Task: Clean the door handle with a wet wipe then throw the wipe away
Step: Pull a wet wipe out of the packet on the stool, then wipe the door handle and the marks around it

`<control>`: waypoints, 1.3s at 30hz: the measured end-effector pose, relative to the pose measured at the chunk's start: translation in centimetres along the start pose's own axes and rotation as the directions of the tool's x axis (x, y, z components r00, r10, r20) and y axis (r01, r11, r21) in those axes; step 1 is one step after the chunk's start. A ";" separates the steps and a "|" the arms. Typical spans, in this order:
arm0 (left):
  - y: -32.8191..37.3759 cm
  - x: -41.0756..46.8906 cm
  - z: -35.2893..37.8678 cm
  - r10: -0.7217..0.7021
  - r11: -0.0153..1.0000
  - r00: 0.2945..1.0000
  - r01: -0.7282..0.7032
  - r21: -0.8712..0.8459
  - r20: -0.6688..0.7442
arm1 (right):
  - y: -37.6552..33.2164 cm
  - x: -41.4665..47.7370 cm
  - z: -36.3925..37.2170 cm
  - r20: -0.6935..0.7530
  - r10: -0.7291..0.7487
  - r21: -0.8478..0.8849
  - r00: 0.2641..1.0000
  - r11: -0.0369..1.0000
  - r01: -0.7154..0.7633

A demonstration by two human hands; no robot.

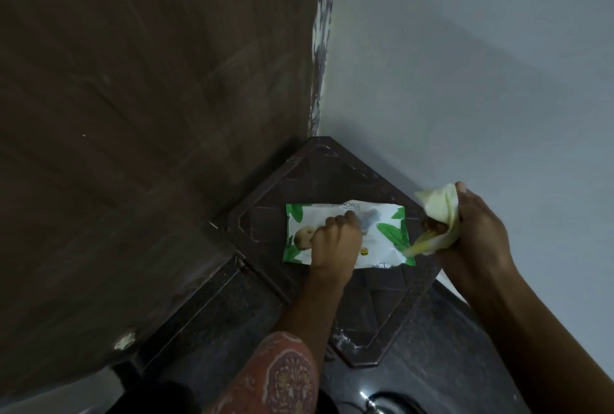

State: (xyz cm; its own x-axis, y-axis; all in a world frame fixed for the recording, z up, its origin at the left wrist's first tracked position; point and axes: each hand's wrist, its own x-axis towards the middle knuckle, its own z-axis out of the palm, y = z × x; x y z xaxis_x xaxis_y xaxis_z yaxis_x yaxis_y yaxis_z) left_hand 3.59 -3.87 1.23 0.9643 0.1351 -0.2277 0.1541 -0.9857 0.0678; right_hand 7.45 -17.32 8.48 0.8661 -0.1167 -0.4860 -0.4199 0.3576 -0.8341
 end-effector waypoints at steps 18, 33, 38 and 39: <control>-17.2 -13.2 -22.5 -0.347 0.824 0.624 -0.153 -0.545 -0.700 | -8.8 -17.3 22.1 0.577 -0.169 0.196 0.799 0.978 0.065; -31.3 -39.5 -31.4 -0.580 0.775 0.034 0.333 -0.537 -0.814 | -6.5 -42.4 36.2 0.919 -0.249 0.173 0.307 0.951 0.255; -31.9 -43.4 -31.2 -0.755 0.620 -0.006 0.319 -0.717 -0.655 | -4.3 -46.7 36.7 0.938 -0.296 0.185 0.183 0.870 0.457; -32.0 -43.9 -31.2 -0.802 0.574 0.037 0.319 -0.754 -0.596 | -3.8 -47.3 36.8 0.939 -0.312 0.201 0.144 0.839 0.505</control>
State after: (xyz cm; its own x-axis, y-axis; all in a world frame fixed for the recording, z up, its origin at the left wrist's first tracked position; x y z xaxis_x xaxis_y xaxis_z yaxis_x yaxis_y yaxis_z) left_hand -36.95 24.85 39.35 0.0398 0.8558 0.5158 0.5580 -0.4472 0.6990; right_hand -21.95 20.91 44.25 0.5100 0.7421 0.4349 0.1392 0.4277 -0.8931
